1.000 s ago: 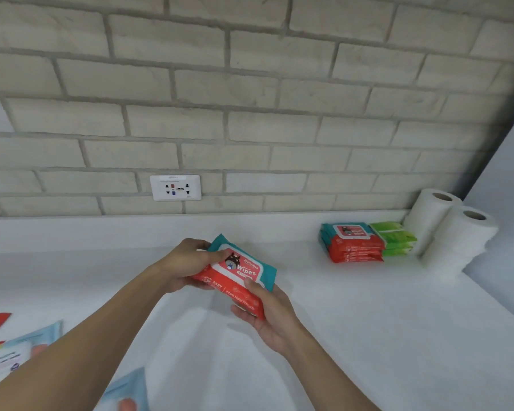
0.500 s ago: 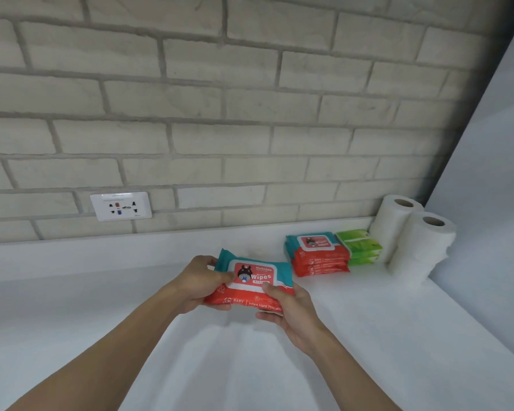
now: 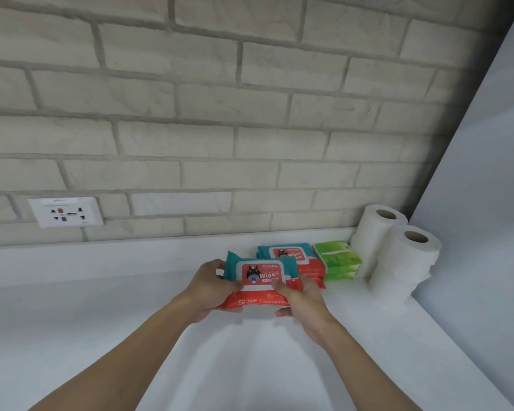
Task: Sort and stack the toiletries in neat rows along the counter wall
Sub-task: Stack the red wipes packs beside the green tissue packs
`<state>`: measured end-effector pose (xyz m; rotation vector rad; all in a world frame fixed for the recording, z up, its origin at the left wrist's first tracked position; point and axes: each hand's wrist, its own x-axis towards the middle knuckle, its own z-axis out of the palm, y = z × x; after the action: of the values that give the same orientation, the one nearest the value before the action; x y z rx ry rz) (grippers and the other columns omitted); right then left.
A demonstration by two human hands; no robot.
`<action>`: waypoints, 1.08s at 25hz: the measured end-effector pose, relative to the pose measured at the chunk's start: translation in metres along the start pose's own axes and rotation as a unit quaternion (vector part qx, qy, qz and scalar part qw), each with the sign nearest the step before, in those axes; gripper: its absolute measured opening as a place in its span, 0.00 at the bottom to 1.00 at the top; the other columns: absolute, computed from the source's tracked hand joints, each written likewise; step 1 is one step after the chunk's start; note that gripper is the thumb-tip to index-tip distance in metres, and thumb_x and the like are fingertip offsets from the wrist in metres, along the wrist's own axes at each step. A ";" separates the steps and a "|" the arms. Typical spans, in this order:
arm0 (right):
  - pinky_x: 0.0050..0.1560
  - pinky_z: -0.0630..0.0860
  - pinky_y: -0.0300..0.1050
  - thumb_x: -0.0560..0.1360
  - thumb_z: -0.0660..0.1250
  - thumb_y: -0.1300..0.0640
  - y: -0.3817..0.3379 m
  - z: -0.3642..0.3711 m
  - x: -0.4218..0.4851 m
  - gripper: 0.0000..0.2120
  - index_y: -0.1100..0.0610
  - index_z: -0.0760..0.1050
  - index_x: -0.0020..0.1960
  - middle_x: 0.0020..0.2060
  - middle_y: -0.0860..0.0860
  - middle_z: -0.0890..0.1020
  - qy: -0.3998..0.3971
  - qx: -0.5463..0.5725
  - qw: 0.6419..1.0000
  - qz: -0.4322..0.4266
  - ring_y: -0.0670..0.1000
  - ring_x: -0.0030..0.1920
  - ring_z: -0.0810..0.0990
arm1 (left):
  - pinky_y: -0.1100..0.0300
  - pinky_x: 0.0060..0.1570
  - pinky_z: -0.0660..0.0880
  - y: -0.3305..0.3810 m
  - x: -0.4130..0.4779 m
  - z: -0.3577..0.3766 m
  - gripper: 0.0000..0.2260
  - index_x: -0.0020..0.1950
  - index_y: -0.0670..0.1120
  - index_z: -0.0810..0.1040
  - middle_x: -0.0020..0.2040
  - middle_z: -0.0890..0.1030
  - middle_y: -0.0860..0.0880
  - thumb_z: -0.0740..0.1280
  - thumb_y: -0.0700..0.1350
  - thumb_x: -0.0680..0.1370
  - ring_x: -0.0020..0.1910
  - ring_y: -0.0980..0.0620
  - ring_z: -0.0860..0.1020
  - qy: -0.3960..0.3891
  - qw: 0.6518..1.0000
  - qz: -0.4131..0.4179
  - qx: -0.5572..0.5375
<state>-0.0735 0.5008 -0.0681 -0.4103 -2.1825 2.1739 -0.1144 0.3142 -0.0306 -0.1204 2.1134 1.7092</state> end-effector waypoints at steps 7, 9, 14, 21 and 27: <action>0.32 0.77 0.39 0.75 0.72 0.53 -0.012 -0.042 0.040 0.13 0.51 0.75 0.58 0.45 0.48 0.85 0.022 -0.090 0.995 -0.024 0.47 0.43 0.84 | 0.46 0.43 0.83 0.021 0.039 0.039 0.19 0.64 0.45 0.70 0.54 0.79 0.43 0.70 0.37 0.75 0.47 0.45 0.82 0.019 1.000 0.004 -0.013; 0.31 0.76 0.36 0.75 0.71 0.53 -0.015 -0.052 0.052 0.12 0.51 0.76 0.57 0.44 0.48 0.85 0.032 -0.103 0.994 -0.035 0.46 0.41 0.84 | 0.47 0.43 0.83 0.024 0.049 0.050 0.19 0.66 0.44 0.70 0.52 0.80 0.44 0.67 0.33 0.76 0.46 0.46 0.82 0.017 0.999 -0.004 -0.038; 0.39 0.80 0.42 0.74 0.72 0.50 -0.017 -0.067 0.083 0.11 0.54 0.76 0.53 0.45 0.51 0.85 0.067 -0.142 0.987 -0.045 0.49 0.42 0.85 | 0.44 0.44 0.82 0.031 0.073 0.067 0.24 0.69 0.44 0.69 0.55 0.78 0.42 0.64 0.27 0.75 0.49 0.44 0.80 0.009 0.994 -0.017 -0.104; 0.35 0.73 0.33 0.76 0.69 0.48 -0.004 -0.070 0.109 0.19 0.54 0.71 0.64 0.49 0.46 0.81 0.101 -0.206 0.971 -0.075 0.42 0.42 0.80 | 0.49 0.42 0.83 0.021 0.099 0.084 0.19 0.66 0.44 0.72 0.54 0.78 0.44 0.66 0.32 0.77 0.51 0.44 0.80 0.069 0.988 -0.016 -0.140; 0.63 0.72 0.50 0.77 0.66 0.47 0.015 -0.071 0.122 0.21 0.49 0.69 0.68 0.62 0.51 0.73 0.162 -0.300 0.933 -0.115 0.53 0.63 0.71 | 0.52 0.40 0.83 0.014 0.104 0.088 0.14 0.61 0.42 0.73 0.55 0.78 0.42 0.68 0.35 0.76 0.47 0.45 0.81 0.096 0.983 -0.026 -0.155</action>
<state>-0.1738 0.5958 -0.1006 -0.4556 -2.4916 1.1896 -0.1907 0.4211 -0.0699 -0.4442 1.9354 2.0547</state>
